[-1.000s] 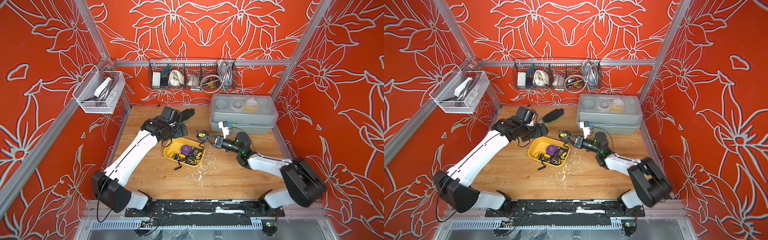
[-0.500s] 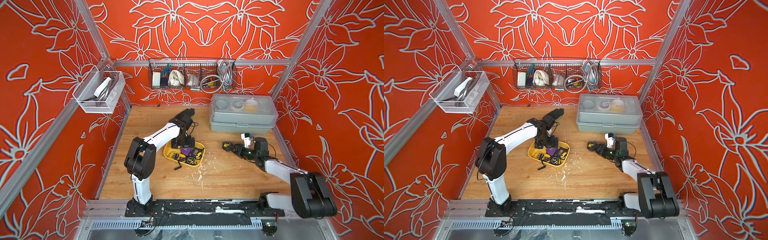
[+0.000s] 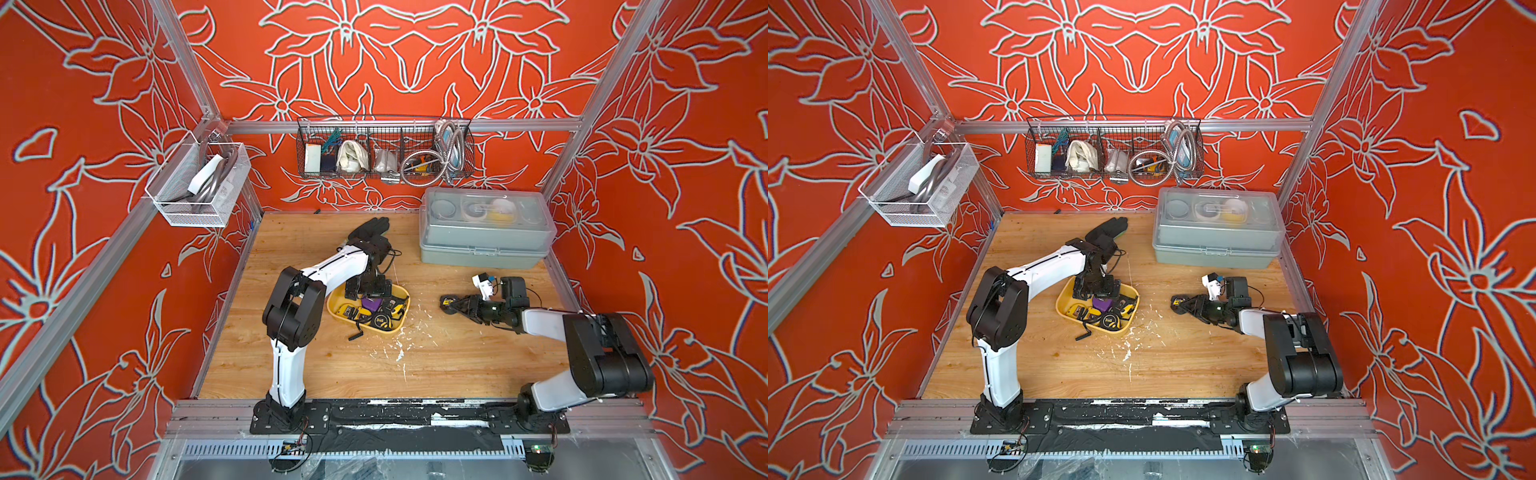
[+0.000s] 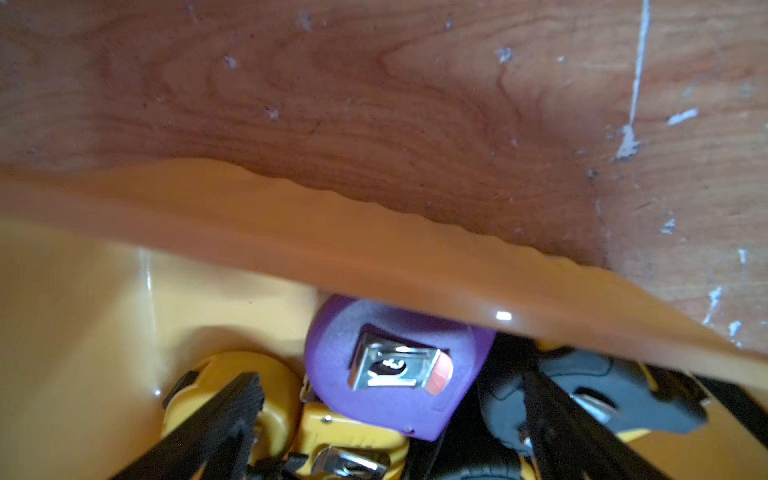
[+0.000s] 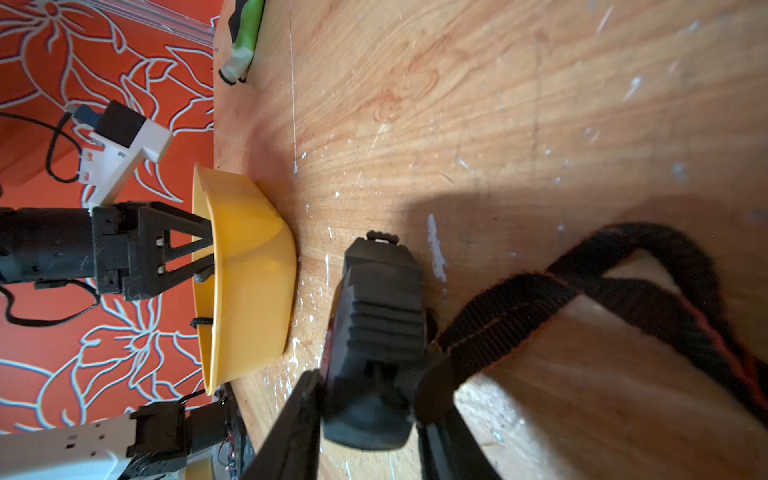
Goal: Take the tape measure out of the storage box
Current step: Pick up the tape measure from the storage box.
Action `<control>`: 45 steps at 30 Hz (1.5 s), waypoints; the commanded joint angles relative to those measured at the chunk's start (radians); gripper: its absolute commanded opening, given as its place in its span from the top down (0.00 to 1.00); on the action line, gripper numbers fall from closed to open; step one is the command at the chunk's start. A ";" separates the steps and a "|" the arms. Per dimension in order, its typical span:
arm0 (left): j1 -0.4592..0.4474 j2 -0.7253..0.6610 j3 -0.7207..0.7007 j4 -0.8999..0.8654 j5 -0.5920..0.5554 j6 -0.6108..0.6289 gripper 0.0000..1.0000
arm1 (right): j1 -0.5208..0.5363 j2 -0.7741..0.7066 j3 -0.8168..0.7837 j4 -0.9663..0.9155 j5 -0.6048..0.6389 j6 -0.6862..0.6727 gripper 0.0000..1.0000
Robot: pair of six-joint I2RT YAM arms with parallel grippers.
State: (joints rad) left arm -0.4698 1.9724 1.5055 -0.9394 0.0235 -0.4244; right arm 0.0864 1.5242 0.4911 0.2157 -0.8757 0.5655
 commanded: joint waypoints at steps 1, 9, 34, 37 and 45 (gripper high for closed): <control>-0.001 0.040 0.004 -0.006 -0.016 -0.026 0.01 | -0.001 0.040 0.033 -0.028 0.009 -0.039 0.83; 0.018 0.080 0.003 0.001 -0.005 -0.060 0.01 | 0.000 -0.080 0.089 -0.179 0.086 -0.127 0.46; 0.062 0.037 -0.120 0.051 0.014 -0.064 0.18 | -0.001 -0.251 0.119 -0.327 0.146 -0.190 0.10; 0.062 0.043 -0.102 0.050 0.022 -0.062 0.25 | 0.000 -0.247 0.111 -0.323 0.119 -0.193 0.05; 0.060 -0.031 -0.084 0.029 0.052 -0.025 0.53 | 0.001 -0.367 0.099 -0.376 0.151 -0.246 0.00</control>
State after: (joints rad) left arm -0.4129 1.9884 1.4136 -0.8639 0.0483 -0.4698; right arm 0.0875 1.2064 0.5892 -0.1291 -0.7273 0.3614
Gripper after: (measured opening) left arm 0.678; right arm 0.996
